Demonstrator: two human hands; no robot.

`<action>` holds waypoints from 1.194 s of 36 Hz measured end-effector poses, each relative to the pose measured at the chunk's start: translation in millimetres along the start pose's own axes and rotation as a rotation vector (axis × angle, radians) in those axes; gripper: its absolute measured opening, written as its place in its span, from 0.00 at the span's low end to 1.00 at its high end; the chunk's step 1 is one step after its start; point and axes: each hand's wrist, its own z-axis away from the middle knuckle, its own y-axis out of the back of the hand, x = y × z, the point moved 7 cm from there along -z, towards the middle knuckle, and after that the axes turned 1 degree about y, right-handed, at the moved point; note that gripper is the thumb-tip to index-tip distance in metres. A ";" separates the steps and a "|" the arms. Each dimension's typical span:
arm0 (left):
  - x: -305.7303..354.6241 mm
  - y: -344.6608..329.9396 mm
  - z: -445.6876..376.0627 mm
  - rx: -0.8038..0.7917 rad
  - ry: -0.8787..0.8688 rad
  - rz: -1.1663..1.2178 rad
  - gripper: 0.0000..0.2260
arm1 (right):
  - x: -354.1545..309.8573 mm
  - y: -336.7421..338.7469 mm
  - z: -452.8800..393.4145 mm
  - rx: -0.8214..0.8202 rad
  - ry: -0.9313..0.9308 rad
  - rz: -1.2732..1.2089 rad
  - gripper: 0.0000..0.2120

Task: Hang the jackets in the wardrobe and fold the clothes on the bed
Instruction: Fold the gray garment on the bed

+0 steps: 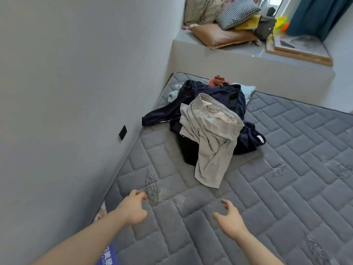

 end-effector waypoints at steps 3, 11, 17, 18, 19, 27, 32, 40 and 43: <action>-20.6 -35.3 -53.4 -0.058 0.013 -0.130 0.32 | 3.2 -23.4 -48.1 0.018 0.006 -0.014 0.34; -55.4 -141.9 -127.3 -0.229 -0.009 -0.282 0.45 | 10.7 -59.4 -143.9 0.114 0.080 -0.098 0.33; -60.5 -162.4 -122.5 -0.172 -0.082 -0.393 0.55 | 35.0 -75.1 -200.9 0.127 -0.072 -0.176 0.31; -60.4 -161.2 -121.6 -0.174 -0.086 -0.402 0.54 | 39.5 -75.1 -208.9 0.136 -0.100 -0.203 0.29; -60.1 -160.2 -121.6 -0.174 -0.087 -0.407 0.53 | 42.5 -74.6 -215.9 0.147 -0.120 -0.243 0.28; -63.4 -169.7 -127.0 -0.149 -0.092 -0.421 0.49 | 22.9 -66.2 -221.3 0.226 -0.029 -0.493 0.13; -60.8 -151.2 -124.4 -0.310 -0.033 -0.226 0.48 | -4.2 -64.8 -148.7 0.359 0.048 -0.596 0.09; -46.0 -76.8 -43.8 -0.198 -0.064 -0.126 0.40 | -28.0 -53.2 12.5 0.148 0.064 -0.542 0.08; -12.0 -50.3 16.0 -0.094 -0.209 -0.007 0.40 | -57.1 -26.5 73.6 0.094 0.134 -0.545 0.09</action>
